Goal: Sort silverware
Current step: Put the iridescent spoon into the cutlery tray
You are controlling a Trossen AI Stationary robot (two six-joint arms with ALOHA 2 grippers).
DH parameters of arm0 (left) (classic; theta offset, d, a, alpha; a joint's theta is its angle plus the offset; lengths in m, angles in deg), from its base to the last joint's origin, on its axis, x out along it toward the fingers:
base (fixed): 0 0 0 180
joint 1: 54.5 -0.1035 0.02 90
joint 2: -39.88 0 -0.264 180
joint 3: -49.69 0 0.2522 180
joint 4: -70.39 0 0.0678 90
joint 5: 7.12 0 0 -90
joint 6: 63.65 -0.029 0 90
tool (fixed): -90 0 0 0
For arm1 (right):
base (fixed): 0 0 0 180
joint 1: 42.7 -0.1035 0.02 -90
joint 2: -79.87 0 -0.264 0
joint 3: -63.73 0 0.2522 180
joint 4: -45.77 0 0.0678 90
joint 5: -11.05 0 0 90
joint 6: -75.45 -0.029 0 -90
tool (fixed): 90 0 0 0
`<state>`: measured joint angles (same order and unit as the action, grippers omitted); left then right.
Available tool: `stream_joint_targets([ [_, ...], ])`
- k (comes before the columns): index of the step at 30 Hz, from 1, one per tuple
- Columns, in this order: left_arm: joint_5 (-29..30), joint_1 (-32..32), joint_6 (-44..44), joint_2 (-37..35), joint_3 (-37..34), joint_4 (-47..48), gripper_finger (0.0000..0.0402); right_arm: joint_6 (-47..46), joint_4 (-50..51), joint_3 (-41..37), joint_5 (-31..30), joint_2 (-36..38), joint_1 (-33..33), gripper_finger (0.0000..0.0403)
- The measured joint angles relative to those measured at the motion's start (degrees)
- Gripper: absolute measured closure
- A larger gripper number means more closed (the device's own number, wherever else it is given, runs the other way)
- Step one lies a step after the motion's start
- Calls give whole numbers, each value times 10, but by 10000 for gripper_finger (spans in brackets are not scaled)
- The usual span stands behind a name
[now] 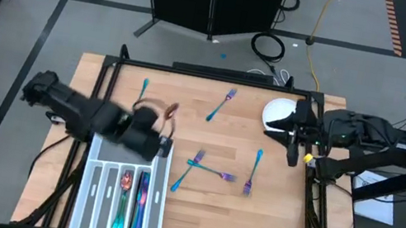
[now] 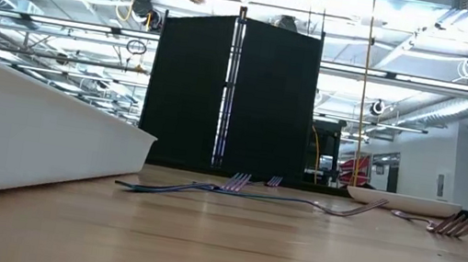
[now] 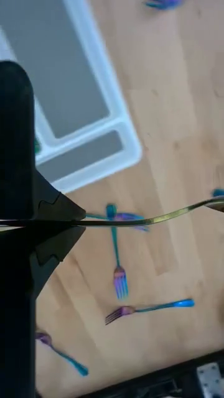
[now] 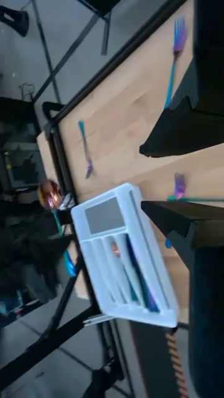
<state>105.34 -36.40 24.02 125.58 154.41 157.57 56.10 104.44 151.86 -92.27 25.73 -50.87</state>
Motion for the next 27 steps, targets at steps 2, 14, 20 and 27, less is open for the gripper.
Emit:
stream_joint_targets([
  [2,39,50,80,8,0,28,401,-6,-19,0,0,-8,-4,293],
  [14,99,227,319,89,0,138,401,-90,-86,0,-2,-78,-18,293],
  [20,96,288,382,154,0,141,400,-141,-138,0,1,-130,-33,293],
  [27,60,339,440,240,-5,131,400,-213,-156,0,2,-171,-61,293],
])
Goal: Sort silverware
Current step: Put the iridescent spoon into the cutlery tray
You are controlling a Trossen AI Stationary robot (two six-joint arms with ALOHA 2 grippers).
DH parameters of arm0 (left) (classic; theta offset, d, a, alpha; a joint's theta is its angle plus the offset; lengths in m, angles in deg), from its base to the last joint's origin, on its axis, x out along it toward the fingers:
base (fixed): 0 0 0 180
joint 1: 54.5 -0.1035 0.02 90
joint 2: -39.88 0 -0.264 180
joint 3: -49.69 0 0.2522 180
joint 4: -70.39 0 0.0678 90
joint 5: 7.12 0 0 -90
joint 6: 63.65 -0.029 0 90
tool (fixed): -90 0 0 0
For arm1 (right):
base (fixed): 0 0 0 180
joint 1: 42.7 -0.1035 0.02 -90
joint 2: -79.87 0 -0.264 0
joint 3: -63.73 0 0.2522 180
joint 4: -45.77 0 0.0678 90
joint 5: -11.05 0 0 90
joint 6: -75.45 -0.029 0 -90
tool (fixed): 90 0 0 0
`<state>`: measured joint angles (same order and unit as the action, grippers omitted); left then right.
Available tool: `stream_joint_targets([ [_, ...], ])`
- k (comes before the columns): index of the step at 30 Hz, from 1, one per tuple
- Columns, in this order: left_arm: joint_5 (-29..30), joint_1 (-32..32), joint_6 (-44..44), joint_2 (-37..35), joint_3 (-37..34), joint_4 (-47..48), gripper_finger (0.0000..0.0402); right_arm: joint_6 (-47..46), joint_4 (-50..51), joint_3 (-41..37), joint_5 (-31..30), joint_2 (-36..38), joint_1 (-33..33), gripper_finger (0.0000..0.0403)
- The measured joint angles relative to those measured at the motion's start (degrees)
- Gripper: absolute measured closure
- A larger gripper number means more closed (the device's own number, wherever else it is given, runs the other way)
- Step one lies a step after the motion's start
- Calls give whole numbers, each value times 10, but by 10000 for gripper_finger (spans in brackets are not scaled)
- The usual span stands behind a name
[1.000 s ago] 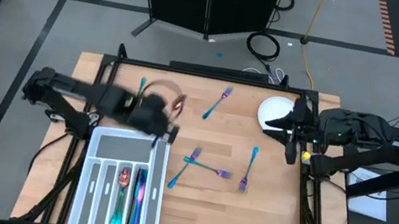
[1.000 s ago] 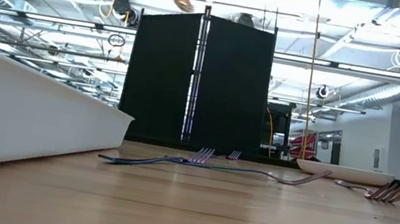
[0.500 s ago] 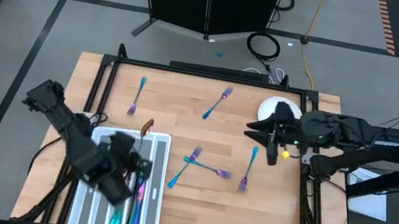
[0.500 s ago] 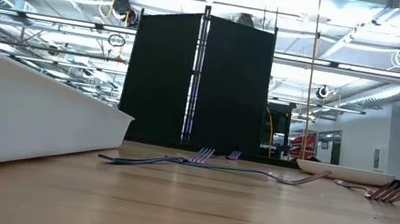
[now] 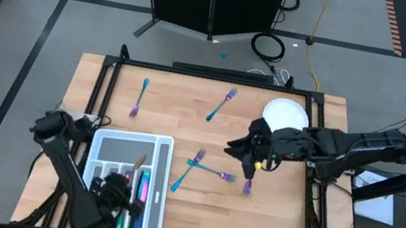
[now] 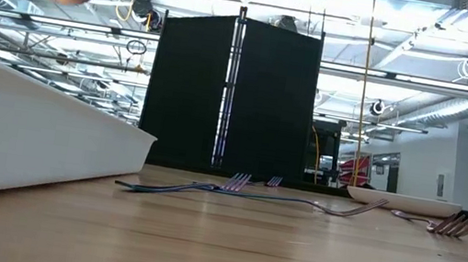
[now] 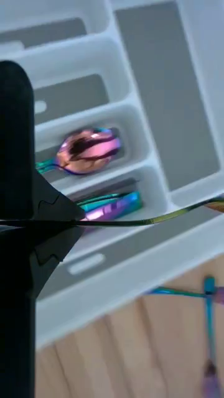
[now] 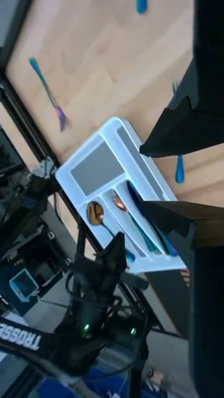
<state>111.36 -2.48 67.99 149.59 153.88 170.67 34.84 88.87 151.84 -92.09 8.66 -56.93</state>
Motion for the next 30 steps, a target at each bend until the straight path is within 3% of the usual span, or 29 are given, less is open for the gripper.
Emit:
stream_joint_targets([
  [13,-86,29,1,106,0,-56,400,-62,-12,0,0,-9,-38,293],
  [23,-116,28,-2,117,0,-115,399,-68,-13,0,1,-9,-45,293],
  [30,-143,28,-1,122,0,-102,399,-59,-13,0,13,-9,-51,293],
])
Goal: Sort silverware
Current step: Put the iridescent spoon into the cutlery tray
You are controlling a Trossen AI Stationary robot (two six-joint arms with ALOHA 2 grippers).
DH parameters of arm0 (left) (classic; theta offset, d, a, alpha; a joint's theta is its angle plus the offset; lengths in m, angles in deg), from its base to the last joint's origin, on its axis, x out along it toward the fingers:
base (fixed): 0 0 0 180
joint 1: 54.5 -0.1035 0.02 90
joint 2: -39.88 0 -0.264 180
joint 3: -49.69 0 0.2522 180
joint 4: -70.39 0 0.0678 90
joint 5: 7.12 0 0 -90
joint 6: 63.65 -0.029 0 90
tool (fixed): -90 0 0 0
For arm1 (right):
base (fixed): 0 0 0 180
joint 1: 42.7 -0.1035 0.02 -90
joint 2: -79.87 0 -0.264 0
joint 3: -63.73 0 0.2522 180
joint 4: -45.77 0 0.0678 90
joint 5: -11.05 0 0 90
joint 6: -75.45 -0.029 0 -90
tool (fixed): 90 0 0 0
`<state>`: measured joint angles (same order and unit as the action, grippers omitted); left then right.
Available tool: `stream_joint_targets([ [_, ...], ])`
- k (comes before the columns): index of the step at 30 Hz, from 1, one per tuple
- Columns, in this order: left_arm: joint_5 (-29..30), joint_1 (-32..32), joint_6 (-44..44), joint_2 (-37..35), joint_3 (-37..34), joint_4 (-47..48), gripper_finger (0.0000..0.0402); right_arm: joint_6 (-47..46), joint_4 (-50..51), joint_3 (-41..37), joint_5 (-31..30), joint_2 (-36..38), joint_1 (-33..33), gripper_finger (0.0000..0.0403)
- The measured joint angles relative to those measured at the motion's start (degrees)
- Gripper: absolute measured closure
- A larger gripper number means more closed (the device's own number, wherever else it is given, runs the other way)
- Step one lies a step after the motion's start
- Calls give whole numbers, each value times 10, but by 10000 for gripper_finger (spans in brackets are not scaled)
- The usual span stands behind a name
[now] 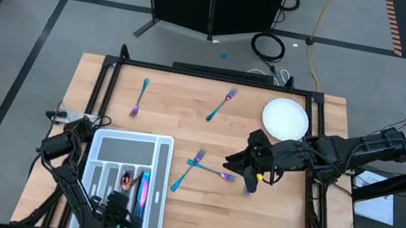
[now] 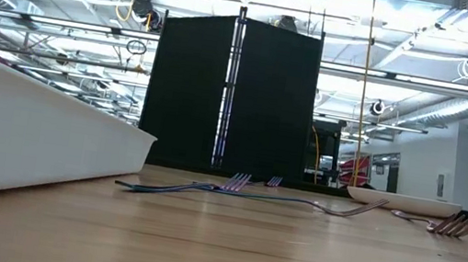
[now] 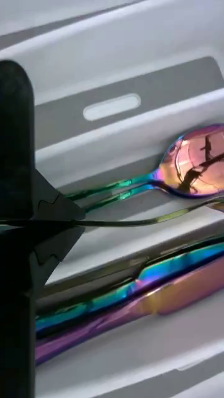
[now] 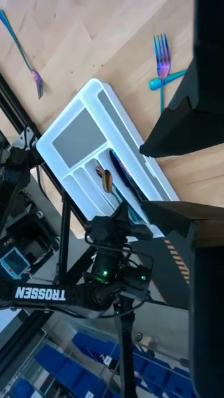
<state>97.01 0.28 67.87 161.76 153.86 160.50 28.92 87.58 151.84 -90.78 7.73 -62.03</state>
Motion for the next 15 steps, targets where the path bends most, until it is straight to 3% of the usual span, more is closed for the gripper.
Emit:
stream_joint_targets([
  [10,6,-15,12,0,0,-14,396,16,0,0,1,0,0,294],
  [15,-4,-18,17,0,0,-10,354,22,0,0,2,0,0,294],
])
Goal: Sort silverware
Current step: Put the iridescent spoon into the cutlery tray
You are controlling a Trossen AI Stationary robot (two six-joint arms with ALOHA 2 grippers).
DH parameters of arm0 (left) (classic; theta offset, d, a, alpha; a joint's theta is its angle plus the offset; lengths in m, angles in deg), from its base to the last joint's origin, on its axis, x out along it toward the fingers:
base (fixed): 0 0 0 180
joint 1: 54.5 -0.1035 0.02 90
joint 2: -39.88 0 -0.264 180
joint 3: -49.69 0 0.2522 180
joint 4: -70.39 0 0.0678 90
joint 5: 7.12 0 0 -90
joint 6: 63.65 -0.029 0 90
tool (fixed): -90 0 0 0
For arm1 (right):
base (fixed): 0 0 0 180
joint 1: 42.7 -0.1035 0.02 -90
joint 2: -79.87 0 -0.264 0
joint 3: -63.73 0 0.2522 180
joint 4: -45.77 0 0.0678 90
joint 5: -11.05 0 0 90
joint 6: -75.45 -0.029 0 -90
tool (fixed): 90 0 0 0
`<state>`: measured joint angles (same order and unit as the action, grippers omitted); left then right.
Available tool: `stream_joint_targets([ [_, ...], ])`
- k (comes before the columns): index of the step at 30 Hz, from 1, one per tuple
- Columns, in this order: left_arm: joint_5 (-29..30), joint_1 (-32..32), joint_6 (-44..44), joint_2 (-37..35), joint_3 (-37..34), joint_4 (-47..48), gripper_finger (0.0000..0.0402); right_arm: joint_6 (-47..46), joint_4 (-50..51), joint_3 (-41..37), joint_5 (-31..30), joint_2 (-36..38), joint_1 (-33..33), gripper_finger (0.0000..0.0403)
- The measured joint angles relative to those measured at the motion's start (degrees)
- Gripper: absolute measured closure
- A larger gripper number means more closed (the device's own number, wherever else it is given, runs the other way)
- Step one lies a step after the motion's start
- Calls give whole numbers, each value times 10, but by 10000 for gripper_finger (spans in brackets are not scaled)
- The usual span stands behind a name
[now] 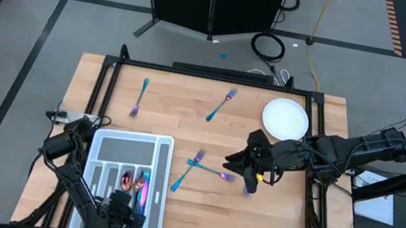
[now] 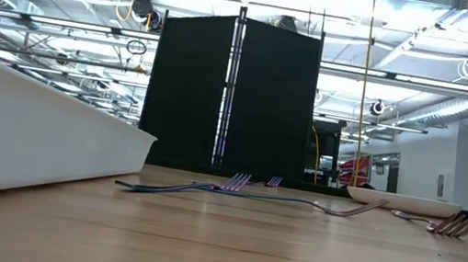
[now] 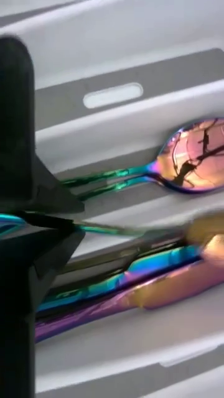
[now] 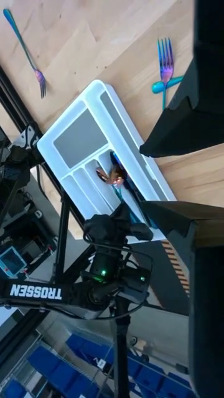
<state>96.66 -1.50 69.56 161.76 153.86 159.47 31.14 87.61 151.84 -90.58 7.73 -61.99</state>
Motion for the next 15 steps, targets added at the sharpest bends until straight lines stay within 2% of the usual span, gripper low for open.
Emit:
stream_joint_targets([
  [8,-10,0,10,0,0,8,265,7,0,0,14,0,0,294],
  [15,-2,1,9,0,-1,8,244,10,0,0,15,0,0,294],
])
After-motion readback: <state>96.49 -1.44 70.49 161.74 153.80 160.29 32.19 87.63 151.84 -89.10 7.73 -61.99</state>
